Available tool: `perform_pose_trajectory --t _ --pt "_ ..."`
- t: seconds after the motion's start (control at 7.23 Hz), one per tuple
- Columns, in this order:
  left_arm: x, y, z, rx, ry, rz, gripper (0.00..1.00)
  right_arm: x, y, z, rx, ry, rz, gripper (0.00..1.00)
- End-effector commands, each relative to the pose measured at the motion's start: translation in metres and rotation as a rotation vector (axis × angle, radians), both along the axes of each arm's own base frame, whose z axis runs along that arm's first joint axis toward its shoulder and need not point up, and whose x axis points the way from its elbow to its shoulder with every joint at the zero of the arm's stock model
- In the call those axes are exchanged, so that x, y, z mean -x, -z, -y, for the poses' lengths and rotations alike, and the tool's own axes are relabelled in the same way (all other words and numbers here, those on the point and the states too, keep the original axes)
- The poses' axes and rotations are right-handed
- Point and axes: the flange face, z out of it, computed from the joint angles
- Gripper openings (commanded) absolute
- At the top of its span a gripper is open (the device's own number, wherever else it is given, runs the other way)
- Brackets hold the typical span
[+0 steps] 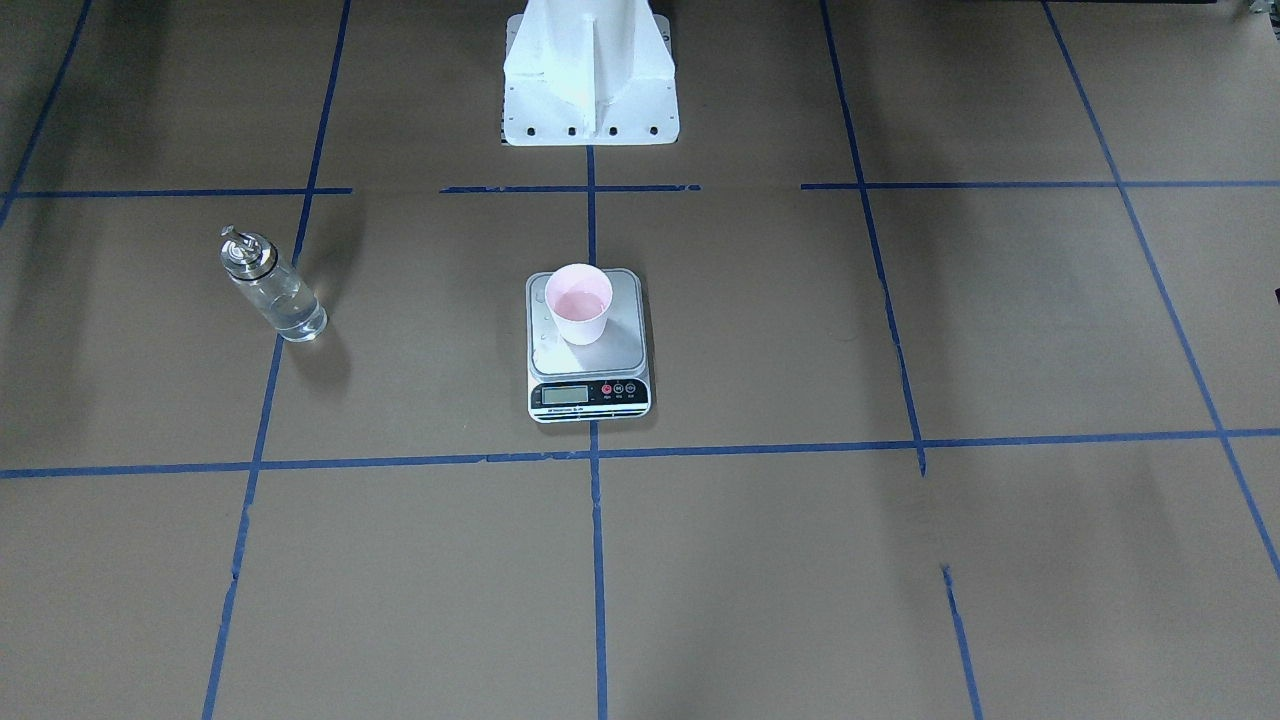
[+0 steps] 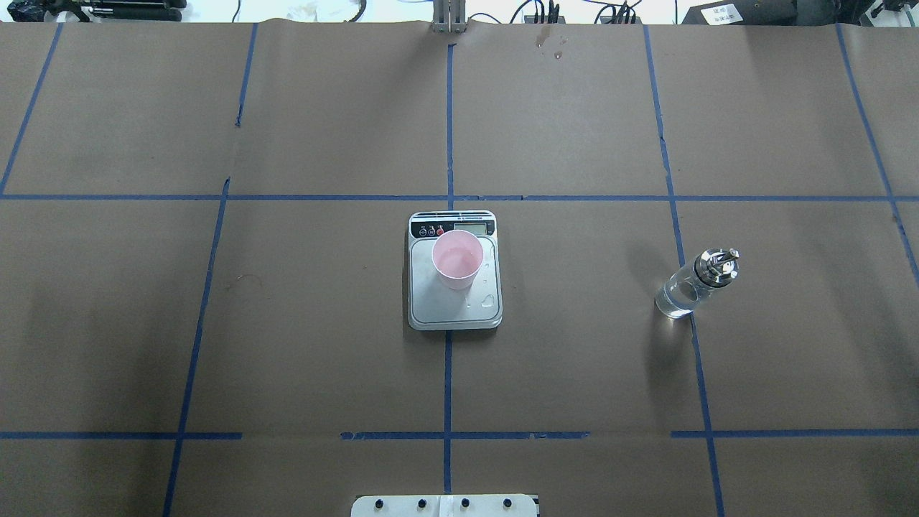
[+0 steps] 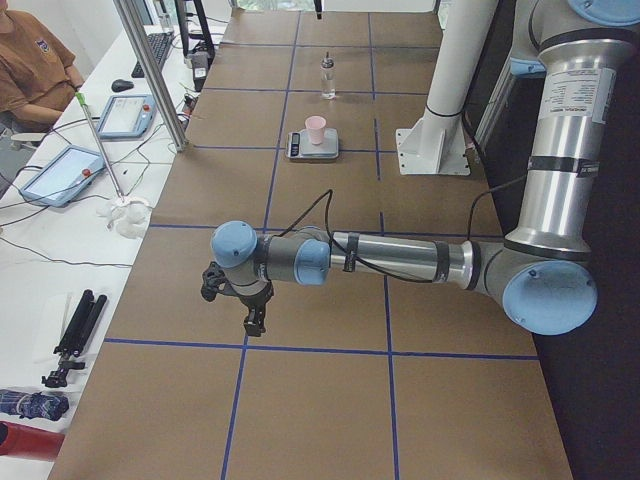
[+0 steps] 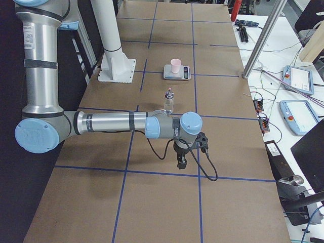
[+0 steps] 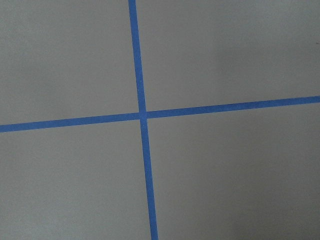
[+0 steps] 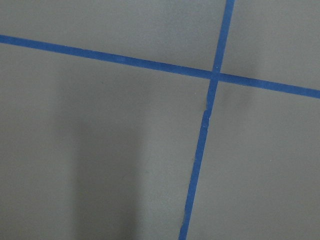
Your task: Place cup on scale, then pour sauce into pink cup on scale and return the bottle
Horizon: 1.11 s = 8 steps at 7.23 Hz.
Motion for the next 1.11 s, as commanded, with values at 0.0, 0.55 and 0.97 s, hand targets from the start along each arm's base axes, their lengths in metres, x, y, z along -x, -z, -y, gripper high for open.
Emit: perform_pose_trajectory --t 0.0,0.55,0.97 --pt "-0.002 -0.0035 0.003 0.002 -0.006 0.0 1.0 0.0057 -0.0013 0.0039 -0.012 0.02 -0.054 1.0" --pt "-0.0032 -0.0004 0.0047 -0.003 -0.005 -0.004 1.0 0.0092 -0.0058 -0.0001 -0.009 0.032 -0.061 1.0" --pt "-0.0033 0.001 0.0054 -0.006 -0.006 -0.004 1.0 0.0112 -0.0056 -0.0002 -0.006 0.031 -0.034 1.0"
